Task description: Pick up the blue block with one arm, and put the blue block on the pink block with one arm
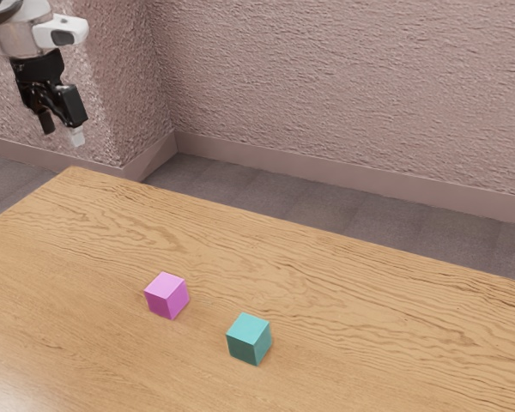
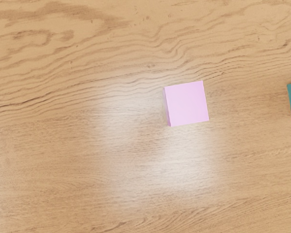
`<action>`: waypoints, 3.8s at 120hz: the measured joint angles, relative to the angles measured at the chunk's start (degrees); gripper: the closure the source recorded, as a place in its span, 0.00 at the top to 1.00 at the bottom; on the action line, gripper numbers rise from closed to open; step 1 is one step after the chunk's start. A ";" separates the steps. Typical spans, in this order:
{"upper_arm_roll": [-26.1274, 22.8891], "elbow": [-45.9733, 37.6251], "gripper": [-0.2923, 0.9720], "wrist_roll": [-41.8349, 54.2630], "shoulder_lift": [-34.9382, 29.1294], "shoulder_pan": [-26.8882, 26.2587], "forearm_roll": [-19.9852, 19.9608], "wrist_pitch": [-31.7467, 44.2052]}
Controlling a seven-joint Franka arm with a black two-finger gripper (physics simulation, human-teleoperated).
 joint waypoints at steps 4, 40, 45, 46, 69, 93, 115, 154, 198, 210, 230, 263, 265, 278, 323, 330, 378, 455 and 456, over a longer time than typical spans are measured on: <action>-0.33 0.09 0.77 -0.20 0.36 -0.01 0.12 0.50; -10.66 -11.53 0.77 2.70 -3.54 -1.77 -0.37 4.27; -11.84 -15.30 0.77 5.22 -4.01 -4.73 -0.60 6.58; -12.00 -15.75 0.77 5.71 -4.01 -5.15 -0.63 6.97; -25.37 -23.90 0.77 16.17 -0.65 -6.42 -1.30 13.80; -28.54 -31.69 0.77 27.54 0.37 -6.05 -5.86 26.70; -30.65 -35.11 0.77 36.26 3.27 -6.23 -6.76 34.81; -31.46 -35.24 0.77 47.77 11.33 -6.55 -7.11 44.82; -29.89 -29.44 0.77 51.47 17.19 -5.78 -6.21 49.76; -29.62 -27.95 0.77 51.69 19.76 -5.47 -4.88 50.04; -29.05 -28.05 0.77 52.05 20.91 -2.85 -4.07 50.19; -28.76 -28.13 0.77 52.13 23.90 -2.64 -4.05 50.45; -28.75 -28.14 0.77 52.08 24.13 -2.63 -4.06 50.46; -28.74 -28.13 0.77 51.77 25.70 -2.55 -4.18 50.64; -27.84 -28.30 0.53 51.05 27.43 -2.27 -4.02 53.85; -27.71 -28.97 0.48 50.90 26.14 -2.15 -3.88 54.16; -27.45 -32.38 0.36 50.69 12.30 4.48 -2.91 49.47; -20.18 -31.03 0.44 58.22 15.01 8.28 -2.25 49.87; -20.04 -31.03 0.44 58.33 15.01 8.33 -2.18 49.91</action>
